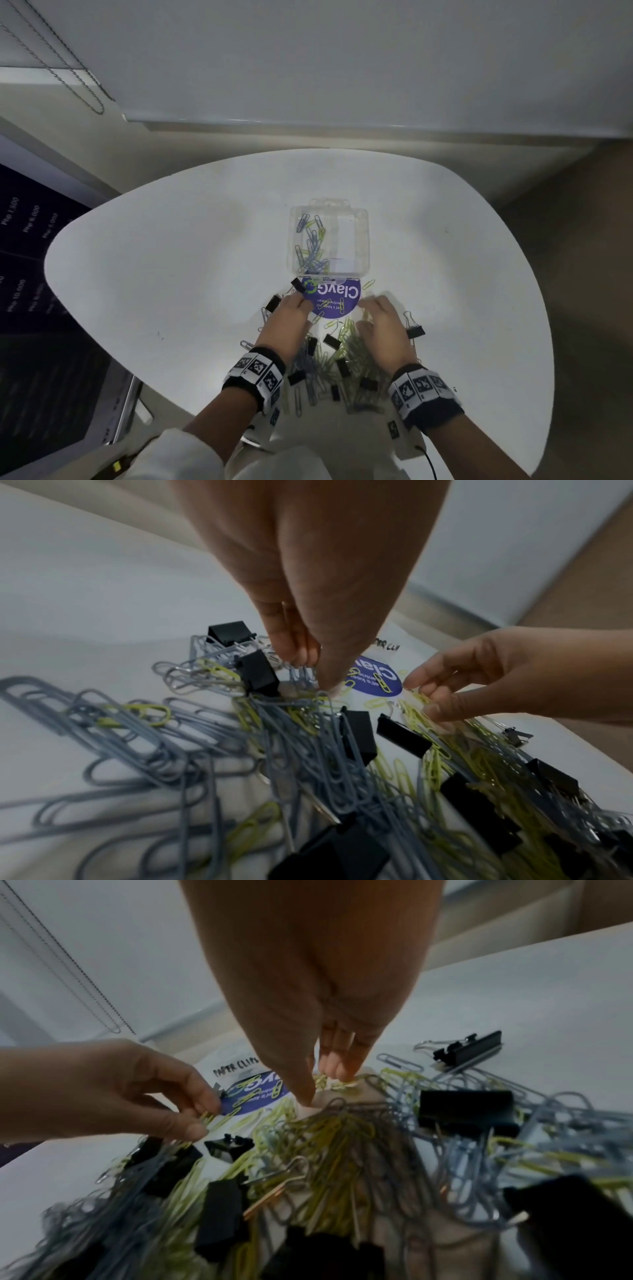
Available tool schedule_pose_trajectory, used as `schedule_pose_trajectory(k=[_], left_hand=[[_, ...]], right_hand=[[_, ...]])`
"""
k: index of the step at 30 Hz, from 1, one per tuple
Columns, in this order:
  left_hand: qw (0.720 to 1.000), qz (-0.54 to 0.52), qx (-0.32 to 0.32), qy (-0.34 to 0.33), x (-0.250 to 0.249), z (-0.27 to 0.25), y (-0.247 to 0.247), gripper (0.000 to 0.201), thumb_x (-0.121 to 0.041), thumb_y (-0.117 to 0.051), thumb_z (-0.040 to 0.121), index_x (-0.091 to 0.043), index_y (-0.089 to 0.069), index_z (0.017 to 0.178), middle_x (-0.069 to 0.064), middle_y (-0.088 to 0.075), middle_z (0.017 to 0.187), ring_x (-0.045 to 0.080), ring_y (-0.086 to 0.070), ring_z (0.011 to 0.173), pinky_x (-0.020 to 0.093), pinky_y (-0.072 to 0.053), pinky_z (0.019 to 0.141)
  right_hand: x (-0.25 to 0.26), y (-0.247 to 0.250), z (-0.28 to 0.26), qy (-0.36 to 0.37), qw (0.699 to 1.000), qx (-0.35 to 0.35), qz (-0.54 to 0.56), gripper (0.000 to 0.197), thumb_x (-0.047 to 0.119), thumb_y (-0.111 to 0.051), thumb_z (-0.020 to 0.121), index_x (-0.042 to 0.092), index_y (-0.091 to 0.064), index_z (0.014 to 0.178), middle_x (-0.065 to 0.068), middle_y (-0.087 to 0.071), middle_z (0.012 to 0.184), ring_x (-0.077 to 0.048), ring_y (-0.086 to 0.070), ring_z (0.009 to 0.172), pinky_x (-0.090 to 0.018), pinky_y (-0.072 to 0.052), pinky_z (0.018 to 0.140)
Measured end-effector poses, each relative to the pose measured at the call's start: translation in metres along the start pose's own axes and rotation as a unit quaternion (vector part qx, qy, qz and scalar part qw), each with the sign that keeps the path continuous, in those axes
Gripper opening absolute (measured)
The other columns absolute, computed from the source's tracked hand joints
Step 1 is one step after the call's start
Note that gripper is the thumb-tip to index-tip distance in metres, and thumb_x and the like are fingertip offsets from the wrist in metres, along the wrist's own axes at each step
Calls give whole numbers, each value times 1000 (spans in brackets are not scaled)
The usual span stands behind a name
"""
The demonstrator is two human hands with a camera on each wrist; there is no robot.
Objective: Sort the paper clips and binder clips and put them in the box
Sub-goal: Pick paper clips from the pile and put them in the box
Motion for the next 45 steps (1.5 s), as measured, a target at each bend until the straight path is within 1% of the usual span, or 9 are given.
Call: schedule_pose_trajectory(k=[3,6,12,16,22,30,37,42,45], left_hand=[[1000,-15,-10,-15,-1,-1,-7,44,3,-58,79,-16,-63,119,4,-56,126,25,-53,116,38,-49,91],[995,-79,-63,6,0,-7,-2,20,-7,-57,87,-16,-65,103,-2,-57,107,19,-57,97,32,-50,80],[998,-25,-66,6,8,-10,-6,29,-8,-54,90,-6,-60,118,8,-56,117,25,-54,105,35,-50,88],[998,6,-33,-48,-3,-19,-17,28,-8,-56,89,-8,-60,117,6,-55,114,24,-55,99,37,-51,85],[997,-37,-65,28,-8,-13,-20,44,-24,-61,89,-5,-51,128,11,-52,119,27,-50,107,39,-45,94],[995,-28,-45,86,-8,8,-22,18,8,-56,80,-2,-60,95,16,-54,102,33,-55,93,37,-45,79],[991,-101,-29,87,4,13,-15,31,6,-46,83,0,-58,111,18,-60,110,34,-58,97,36,-46,82],[947,-283,-27,147,8,6,2,28,-3,-46,91,-10,-64,112,3,-62,86,17,-56,74,26,-44,70],[871,-436,-21,227,9,6,5,21,-7,-44,93,-14,-64,93,5,-60,76,18,-56,67,29,-46,64]], right_hand=[[8,-5,-3,21,999,25,12,35,-1,-58,87,17,-67,115,6,-57,115,-11,-57,103,-27,-48,97],[17,-1,0,20,997,19,66,33,2,-60,86,21,-70,111,8,-60,108,-6,-61,91,-25,-52,88],[10,3,21,21,999,-30,-1,52,2,-52,91,12,-49,142,-4,-43,145,-19,-37,134,-23,-28,112],[10,-3,13,53,998,12,-34,44,8,-51,94,11,-52,139,-1,-44,140,-17,-42,129,-31,-39,110],[6,-8,-1,53,998,29,-37,50,20,-66,89,17,-53,137,1,-48,130,-16,-43,120,-33,-43,105],[11,-15,-1,-14,999,1,-40,21,19,-68,90,15,-65,110,-2,-59,114,-20,-54,108,-35,-48,96],[14,-13,2,-51,999,-4,12,10,12,-65,87,13,-68,97,-3,-66,99,-16,-63,88,-29,-54,83],[11,-5,2,-98,987,-30,126,18,5,-62,88,9,-66,105,1,-68,84,-13,-62,76,-5,-43,67],[12,-3,4,-117,972,1,205,25,2,-57,90,12,-67,111,4,-66,80,-18,-67,77,-16,-51,66]])
Point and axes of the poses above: each hand's wrist, its own z-axis towards the middle knuckle, its own y-axis out of the back of the hand, x = y × z, the point moved 2 cm from there along z, towards the middle knuckle
